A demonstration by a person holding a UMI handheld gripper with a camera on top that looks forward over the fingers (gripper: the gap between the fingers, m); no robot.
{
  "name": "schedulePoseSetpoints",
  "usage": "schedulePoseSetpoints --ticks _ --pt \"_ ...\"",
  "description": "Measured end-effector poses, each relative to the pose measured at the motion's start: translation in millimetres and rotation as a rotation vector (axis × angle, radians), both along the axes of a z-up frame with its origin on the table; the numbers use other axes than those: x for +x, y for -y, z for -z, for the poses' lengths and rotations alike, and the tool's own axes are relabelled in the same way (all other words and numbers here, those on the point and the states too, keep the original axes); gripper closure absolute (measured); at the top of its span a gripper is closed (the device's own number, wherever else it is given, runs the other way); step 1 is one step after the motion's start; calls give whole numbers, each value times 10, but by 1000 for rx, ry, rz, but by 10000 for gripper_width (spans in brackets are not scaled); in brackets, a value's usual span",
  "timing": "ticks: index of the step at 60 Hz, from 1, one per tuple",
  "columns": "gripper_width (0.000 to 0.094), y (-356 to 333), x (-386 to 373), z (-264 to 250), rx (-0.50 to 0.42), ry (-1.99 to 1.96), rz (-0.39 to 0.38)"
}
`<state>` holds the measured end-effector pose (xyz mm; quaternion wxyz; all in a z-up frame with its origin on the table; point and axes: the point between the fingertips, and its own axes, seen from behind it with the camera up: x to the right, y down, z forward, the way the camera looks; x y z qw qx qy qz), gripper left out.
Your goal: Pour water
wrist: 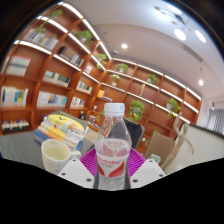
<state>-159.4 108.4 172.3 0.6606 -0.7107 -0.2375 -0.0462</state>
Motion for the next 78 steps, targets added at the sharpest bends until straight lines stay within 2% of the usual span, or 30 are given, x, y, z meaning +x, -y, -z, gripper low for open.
schedulePoseSetpoints --ticks 3,6,11,20,22,33,42,50,57,62,67,78 --pt "552 5 67 96 -57 -132 -5" --pt "552 -23 -55 237 -83 -231 -7" --pt "552 -49 192 311 -118 -312 -11" --pt "542 -70 210 568 -144 -326 -32" --pt "550 -75 162 529 -110 -334 -33" --pt "536 -64 202 543 -95 -332 -10" --pt "420 -59 241 534 -89 -376 9" --pt "301 74 318 618 -133 -355 45" --pt "141 385 317 599 -175 -410 33" --pt "118 664 394 615 -214 -449 49" --pt "107 952 574 591 -219 -458 105" --pt "94 1520 1229 663 -228 -346 322"
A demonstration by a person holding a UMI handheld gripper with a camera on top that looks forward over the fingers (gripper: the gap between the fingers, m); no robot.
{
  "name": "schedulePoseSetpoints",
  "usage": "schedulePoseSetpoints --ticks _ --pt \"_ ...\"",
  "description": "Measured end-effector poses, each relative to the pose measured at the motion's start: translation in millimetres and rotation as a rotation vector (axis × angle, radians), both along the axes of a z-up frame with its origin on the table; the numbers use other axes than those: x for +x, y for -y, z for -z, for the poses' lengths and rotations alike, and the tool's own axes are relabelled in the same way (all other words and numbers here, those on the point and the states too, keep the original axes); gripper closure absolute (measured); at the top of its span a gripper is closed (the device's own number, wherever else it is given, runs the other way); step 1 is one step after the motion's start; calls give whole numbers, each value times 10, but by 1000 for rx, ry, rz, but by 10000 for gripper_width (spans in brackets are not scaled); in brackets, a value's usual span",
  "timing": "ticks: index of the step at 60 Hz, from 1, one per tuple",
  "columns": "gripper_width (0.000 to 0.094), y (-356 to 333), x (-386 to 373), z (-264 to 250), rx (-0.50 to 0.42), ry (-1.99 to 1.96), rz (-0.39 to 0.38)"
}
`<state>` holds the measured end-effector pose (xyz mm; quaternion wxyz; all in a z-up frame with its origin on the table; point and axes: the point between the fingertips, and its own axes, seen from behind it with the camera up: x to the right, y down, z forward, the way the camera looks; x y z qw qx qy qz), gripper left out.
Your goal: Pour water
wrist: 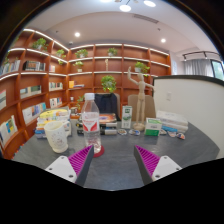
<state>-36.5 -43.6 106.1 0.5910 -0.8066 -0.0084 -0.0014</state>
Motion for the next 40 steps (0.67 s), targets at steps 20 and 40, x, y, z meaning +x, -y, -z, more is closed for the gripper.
schedulePoseSetpoints --ticks 20,40 --pt "66 568 406 -212 47 30 69" --pt "67 696 440 -331 78 -32 64"
